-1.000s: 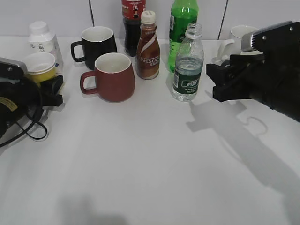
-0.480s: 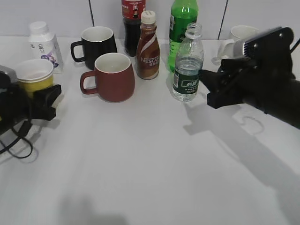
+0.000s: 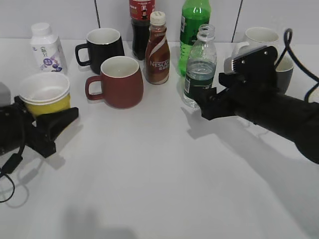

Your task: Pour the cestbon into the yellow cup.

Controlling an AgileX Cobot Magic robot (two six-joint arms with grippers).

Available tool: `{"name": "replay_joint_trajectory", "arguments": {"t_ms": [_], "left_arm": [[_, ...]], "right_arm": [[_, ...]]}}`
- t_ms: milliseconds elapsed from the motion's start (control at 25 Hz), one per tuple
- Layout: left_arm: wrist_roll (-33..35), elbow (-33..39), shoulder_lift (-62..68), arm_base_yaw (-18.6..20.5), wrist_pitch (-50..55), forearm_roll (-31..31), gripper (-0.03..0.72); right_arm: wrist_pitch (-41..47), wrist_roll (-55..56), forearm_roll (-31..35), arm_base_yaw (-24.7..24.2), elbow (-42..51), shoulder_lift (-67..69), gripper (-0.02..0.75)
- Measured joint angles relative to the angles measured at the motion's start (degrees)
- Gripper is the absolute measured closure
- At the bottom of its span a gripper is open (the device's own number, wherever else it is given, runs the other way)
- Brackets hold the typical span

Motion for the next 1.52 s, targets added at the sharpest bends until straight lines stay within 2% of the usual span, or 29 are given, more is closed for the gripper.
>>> {"name": "replay_joint_trajectory", "arguments": {"t_ms": [280,440,720,1000,1160,1520], "left_arm": [[-5.3,0.0,-0.5,0.0,0.0,7.3,0.301],[-5.6,0.0,-0.5,-0.9,0.0,8.4,0.302],[-5.6,-1.4,-0.5,-8.6,0.0,6.6,0.303],[-5.6,-5.2,-0.5,-16.0,0.1,3.5,0.305],[-5.6,-7.3,-0.1,-18.3,0.0,2.8,0.305],[-6.8,-10.7,5.4,-20.5,0.1,2.6,0.305]], "right_arm": [[-0.2,0.4,0.0,0.0,-5.1,5.1,0.086],[-0.2,0.5,0.0,0.0,-8.3,7.7,0.086],[-0.3,1.7,-0.1,0.0,-13.0,11.6,0.094],[-0.1,1.7,-0.1,0.0,-16.2,15.6,0.188],[0.1,1.8,-0.1,0.0,-16.7,15.8,0.260],[0.7,-0.1,-1.0,0.0,-16.7,15.4,0.261]]}}
